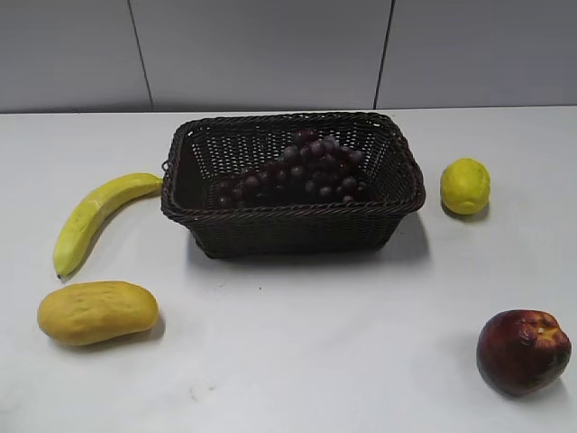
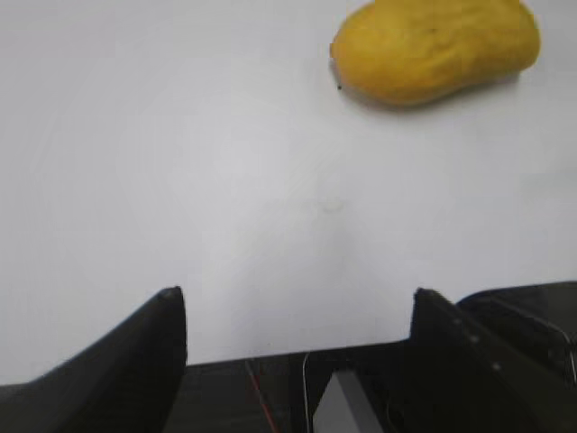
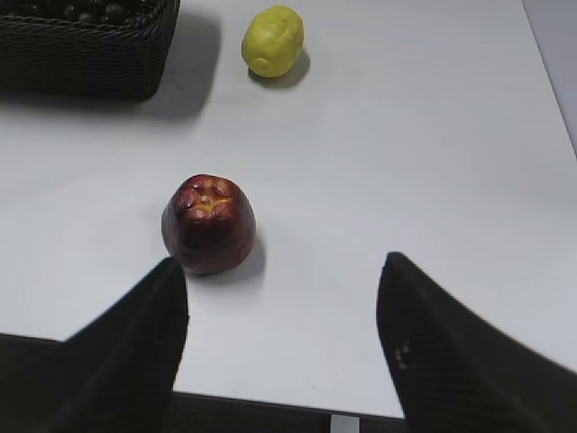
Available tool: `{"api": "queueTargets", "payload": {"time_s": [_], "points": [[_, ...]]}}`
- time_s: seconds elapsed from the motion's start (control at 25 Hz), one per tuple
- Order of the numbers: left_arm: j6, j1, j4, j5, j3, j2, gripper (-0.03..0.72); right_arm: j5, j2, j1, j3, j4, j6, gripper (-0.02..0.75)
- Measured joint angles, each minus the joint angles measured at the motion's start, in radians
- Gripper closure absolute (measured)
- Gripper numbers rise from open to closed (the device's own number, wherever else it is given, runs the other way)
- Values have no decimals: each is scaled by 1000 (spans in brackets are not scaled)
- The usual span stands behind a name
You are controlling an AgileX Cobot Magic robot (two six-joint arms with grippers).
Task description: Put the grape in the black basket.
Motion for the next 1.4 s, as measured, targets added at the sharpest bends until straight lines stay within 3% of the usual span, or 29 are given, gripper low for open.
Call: {"api": "queueTargets", "payload": {"time_s": [0.72,1.4], "points": [[0,0,9,-1,4,-517,101,0,0,0,0,0,0,239],[0,0,9,-2,6,-526,115,1,0,0,0,1,0,239]]}}
